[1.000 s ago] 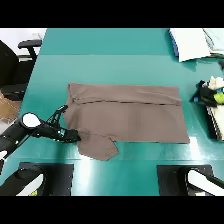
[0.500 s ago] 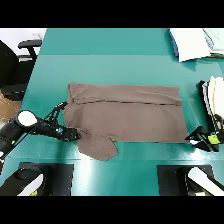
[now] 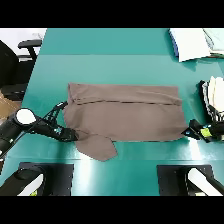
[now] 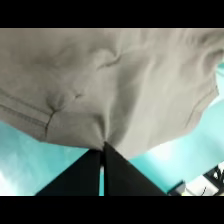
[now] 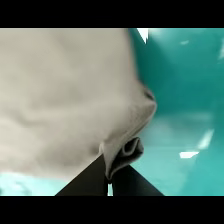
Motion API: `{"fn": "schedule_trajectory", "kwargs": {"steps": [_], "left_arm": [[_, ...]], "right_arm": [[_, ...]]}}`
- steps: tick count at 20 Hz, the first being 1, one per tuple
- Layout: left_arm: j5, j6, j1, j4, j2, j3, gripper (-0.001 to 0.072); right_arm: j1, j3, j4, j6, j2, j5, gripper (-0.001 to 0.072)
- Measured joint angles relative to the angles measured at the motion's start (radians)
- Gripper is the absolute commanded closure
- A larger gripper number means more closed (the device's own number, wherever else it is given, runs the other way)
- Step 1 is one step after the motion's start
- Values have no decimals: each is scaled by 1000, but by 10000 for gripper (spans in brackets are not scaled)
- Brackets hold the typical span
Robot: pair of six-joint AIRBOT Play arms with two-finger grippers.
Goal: Fold the shirts.
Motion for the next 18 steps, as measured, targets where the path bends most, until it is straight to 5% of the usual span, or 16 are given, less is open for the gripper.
{"fn": "schedule_trajectory", "kwargs": {"steps": [5,9,18], "left_arm": [[-144,-5,0,10,0,85,685],[-122,-18,0,16,-3,198,685],[219,16,-1,154,-286,506,683]], "right_arm": [[71,67,-158,2,207,169,697],[124,137,-214,26,270,217,697],[305,527,-233,68,-166,91,697]]}}
